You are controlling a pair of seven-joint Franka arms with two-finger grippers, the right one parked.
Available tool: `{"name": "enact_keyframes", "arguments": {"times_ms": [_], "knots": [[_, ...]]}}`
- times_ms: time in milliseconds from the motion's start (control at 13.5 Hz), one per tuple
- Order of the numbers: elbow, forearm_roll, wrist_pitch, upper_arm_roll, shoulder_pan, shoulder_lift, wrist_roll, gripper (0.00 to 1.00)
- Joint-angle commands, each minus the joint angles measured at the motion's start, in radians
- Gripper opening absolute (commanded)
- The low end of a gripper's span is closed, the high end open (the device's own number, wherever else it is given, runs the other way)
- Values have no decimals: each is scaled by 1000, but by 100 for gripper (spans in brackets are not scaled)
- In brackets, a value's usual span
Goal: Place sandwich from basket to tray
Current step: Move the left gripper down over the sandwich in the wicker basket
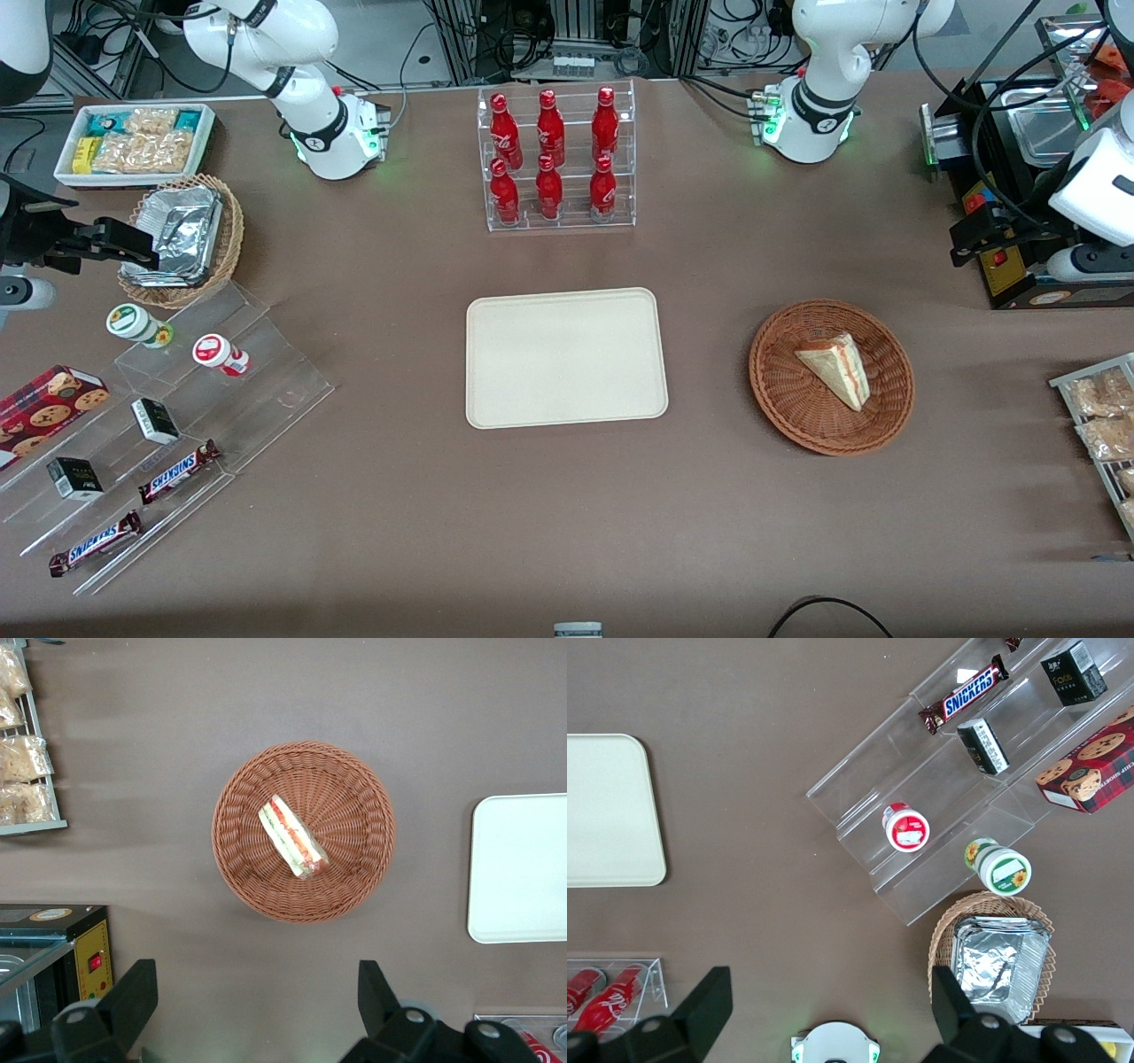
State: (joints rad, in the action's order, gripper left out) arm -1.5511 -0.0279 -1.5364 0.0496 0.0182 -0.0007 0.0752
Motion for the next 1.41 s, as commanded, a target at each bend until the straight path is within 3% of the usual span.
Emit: {"name": "enact_keyframes", "arguments": {"times_ms": [0,222,444,1037,1333], "knots": [[28,17,21,15,-17,15,-14,100],[-23,17,-16,15,-18,40,-5,100],[-229,17,-225,16,-7,31,32,100],[-640,11,-750,27,6,36,429,100],[-685,11,-853,27,6,106,457,100]]}}
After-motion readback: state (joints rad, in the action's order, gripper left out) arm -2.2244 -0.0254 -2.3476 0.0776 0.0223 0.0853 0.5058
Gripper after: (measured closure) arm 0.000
